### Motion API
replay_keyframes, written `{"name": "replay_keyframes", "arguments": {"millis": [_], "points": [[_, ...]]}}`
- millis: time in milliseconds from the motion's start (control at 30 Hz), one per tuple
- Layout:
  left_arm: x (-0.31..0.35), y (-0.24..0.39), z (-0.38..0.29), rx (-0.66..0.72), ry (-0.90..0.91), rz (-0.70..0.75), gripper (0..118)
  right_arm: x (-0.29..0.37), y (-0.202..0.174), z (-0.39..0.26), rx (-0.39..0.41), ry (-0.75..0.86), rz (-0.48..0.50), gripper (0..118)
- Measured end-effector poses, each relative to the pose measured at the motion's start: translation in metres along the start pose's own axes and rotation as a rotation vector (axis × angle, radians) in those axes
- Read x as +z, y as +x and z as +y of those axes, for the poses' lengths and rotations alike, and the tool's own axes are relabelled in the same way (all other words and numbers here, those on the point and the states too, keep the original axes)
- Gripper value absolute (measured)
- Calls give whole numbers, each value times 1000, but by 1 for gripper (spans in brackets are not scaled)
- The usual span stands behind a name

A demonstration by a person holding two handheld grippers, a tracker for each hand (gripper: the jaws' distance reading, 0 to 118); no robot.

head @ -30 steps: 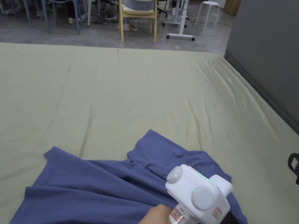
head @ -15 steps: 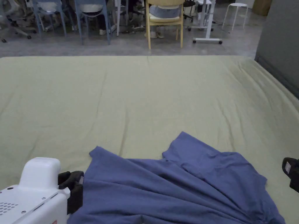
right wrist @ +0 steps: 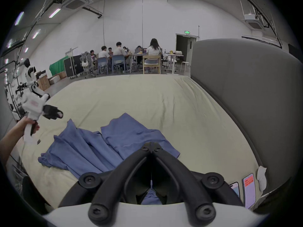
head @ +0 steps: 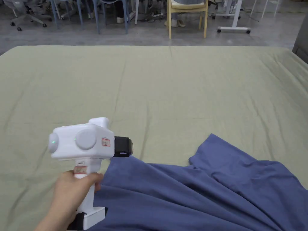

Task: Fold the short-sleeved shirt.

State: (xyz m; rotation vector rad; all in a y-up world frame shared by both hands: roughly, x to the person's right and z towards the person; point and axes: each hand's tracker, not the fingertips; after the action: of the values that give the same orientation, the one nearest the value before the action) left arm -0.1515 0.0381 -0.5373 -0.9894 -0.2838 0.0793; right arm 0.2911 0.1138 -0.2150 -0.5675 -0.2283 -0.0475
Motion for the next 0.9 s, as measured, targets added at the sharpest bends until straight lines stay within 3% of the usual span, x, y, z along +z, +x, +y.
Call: {"name": "replay_keyframes", "arguments": {"millis": [167,200,267,333,367,433,567,600,633,667,700,767,833,900], "points": [[-79,-3,-9,-86,-200,88,95,-26,-6,-8,23,-71,-22,3],[-81,-1,-14,-87,-183,86,82,-32,-7,-10,25,-84,-17,3],[-61,0,-22,-110,-86,86,76,-40,-11,-15,28,-98,-13,3],[-48,-1,-26,-147,-59,58,29,-52,-14,-21,19,-122,1,3],[-41,-4,-25,-111,-61,29,11,-57,-15,-23,11,-137,14,3],[-19,-12,-22,-39,-58,-100,7,-66,-19,-26,-23,-163,37,3],[43,-2,-27,-38,107,-148,7,-79,-19,-8,-49,-140,79,3],[61,2,-32,-30,148,-169,7,-86,-17,3,-56,-133,70,31],[78,5,-38,-35,174,-186,7,-99,-15,16,-63,-138,60,81],[89,7,-45,-23,197,-181,7,-118,-11,26,-75,-199,88,118],[98,8,-52,-21,201,-178,7,-142,-6,34,-86,-279,142,118],[104,11,-63,-1,210,-168,7,-175,3,59,-111,-303,149,118],[103,11,-73,20,199,-170,7,-224,11,69,-84,-441,84,118],[94,13,-76,31,178,-160,7,-273,-11,41,-29,-593,32,115]]}}
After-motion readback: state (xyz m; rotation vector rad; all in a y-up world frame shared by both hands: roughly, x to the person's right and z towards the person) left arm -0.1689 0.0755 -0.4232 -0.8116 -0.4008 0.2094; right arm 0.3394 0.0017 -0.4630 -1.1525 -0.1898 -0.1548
